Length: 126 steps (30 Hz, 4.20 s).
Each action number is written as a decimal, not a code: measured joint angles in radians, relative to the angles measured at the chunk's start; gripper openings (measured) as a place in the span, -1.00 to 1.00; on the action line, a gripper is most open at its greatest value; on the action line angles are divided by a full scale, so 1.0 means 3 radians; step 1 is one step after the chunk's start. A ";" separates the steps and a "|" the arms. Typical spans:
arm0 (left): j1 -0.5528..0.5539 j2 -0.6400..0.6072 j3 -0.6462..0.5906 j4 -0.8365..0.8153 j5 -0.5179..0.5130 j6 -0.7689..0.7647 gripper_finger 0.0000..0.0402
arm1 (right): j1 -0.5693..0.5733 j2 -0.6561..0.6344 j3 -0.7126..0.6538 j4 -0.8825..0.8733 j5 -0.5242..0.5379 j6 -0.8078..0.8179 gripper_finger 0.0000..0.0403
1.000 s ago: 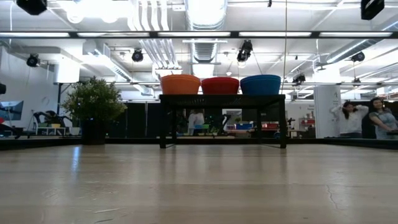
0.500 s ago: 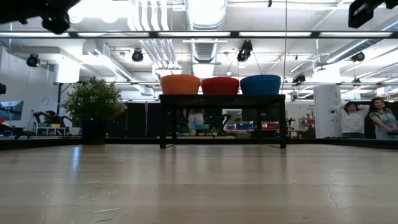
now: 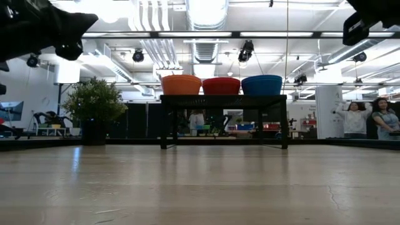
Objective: Pick & Place Mini bowls
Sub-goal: Return to Home Position
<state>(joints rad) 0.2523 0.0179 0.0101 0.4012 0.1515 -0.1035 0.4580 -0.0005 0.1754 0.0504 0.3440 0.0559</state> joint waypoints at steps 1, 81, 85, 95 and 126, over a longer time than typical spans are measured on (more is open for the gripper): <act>0.0000 0.0005 0.0001 -0.0081 0.0025 -0.0042 -1.00 | 0.0000 0.0001 -0.0034 0.0015 -0.0026 -0.0019 -0.96; 0.0000 0.0012 0.0000 -0.0738 0.0327 -0.0778 -1.00 | 0.0000 0.0011 -0.0554 0.0533 -0.0210 -0.0126 -0.96; 0.0001 0.0012 0.0001 -0.0738 0.0326 -0.0778 -1.00 | 0.0000 0.0010 -0.0554 0.0533 -0.0209 -0.0126 -0.96; 0.0001 0.0012 0.0001 -0.0739 0.0326 -0.0778 -1.00 | 0.0000 0.0010 -0.0554 0.0533 -0.0210 -0.0126 -0.96; 0.0001 0.0011 0.0004 -0.0738 0.0326 -0.0778 -1.00 | -0.0001 0.0011 -0.0554 0.0535 -0.0210 -0.0126 -0.96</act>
<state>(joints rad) 0.2527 0.0212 0.0113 0.1798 0.2493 -0.3370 0.4576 0.0029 0.0093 0.2108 0.2810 0.0181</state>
